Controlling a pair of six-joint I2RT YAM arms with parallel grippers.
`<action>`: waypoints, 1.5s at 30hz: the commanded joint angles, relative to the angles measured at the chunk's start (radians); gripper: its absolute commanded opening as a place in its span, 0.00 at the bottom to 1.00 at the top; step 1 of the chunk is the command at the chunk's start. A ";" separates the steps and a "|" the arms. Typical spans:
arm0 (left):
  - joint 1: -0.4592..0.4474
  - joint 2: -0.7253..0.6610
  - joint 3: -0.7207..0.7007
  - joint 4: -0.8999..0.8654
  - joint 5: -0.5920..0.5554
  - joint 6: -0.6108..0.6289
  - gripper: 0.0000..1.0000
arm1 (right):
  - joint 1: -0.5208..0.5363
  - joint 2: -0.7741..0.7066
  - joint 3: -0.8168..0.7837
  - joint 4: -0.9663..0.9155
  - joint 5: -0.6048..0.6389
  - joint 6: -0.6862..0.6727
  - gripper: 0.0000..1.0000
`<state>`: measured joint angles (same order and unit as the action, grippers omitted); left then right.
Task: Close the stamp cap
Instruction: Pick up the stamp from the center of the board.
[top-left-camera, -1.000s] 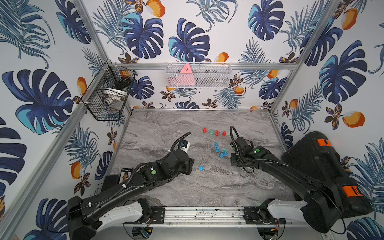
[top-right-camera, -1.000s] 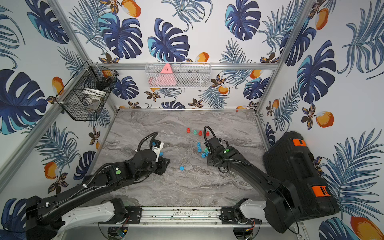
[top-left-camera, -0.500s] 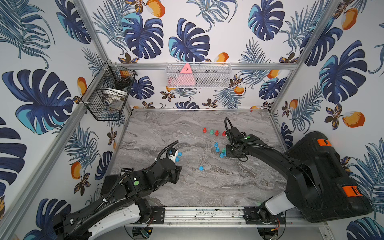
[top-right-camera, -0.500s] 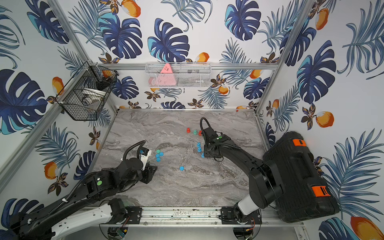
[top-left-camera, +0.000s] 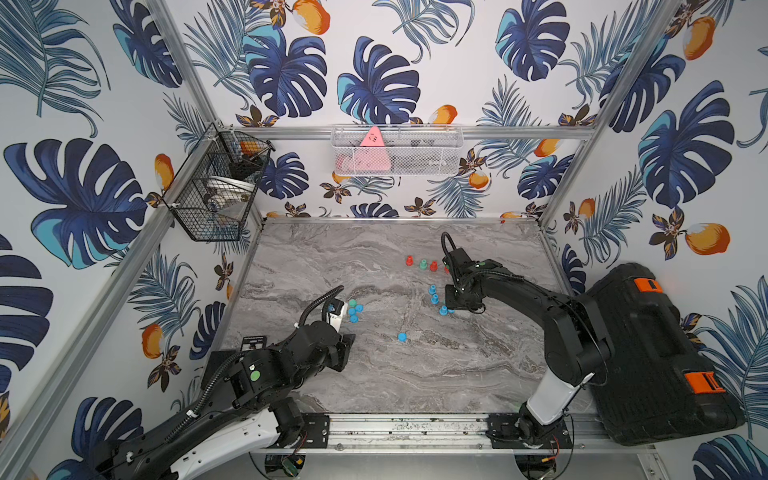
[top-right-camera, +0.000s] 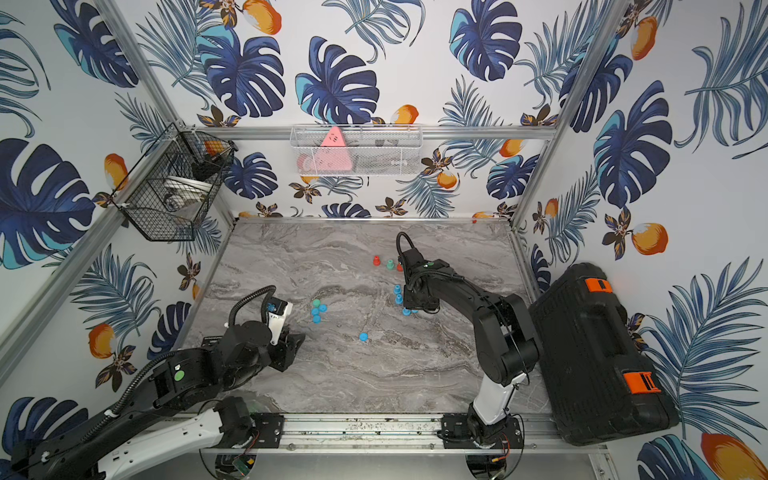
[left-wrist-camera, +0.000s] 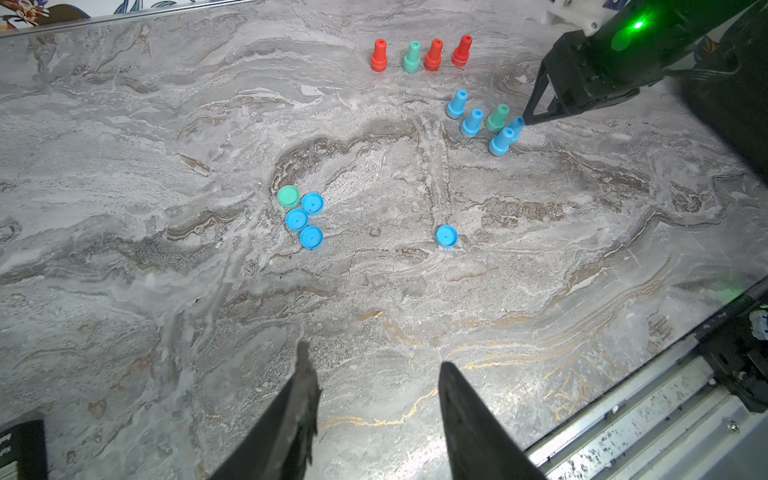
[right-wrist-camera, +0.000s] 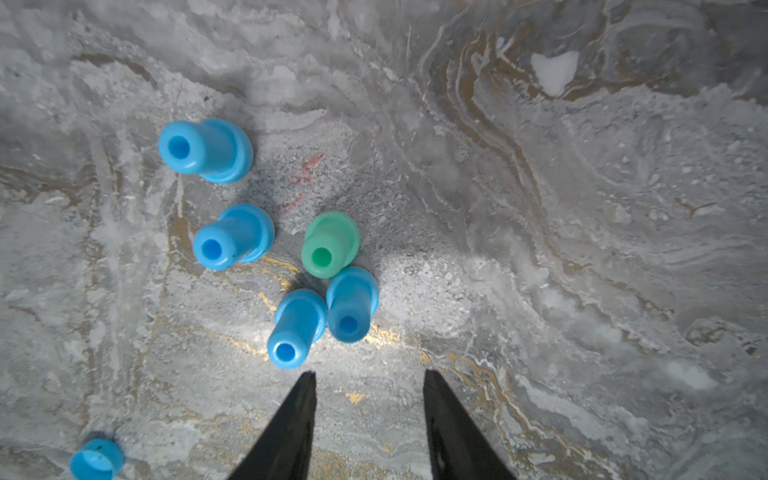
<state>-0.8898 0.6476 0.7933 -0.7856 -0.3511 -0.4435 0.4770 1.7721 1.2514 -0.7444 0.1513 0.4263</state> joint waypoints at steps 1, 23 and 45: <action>-0.001 -0.022 -0.005 0.016 0.002 0.009 0.52 | 0.002 0.020 0.010 0.018 -0.007 -0.001 0.45; -0.001 -0.036 -0.005 0.015 -0.004 0.006 0.52 | -0.017 0.099 0.046 0.030 -0.004 -0.023 0.40; -0.001 -0.037 -0.006 0.016 -0.003 0.006 0.51 | -0.017 0.056 0.019 0.005 0.006 -0.017 0.19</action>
<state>-0.8898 0.6113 0.7906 -0.7856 -0.3443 -0.4435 0.4610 1.8500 1.2739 -0.7147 0.1417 0.4076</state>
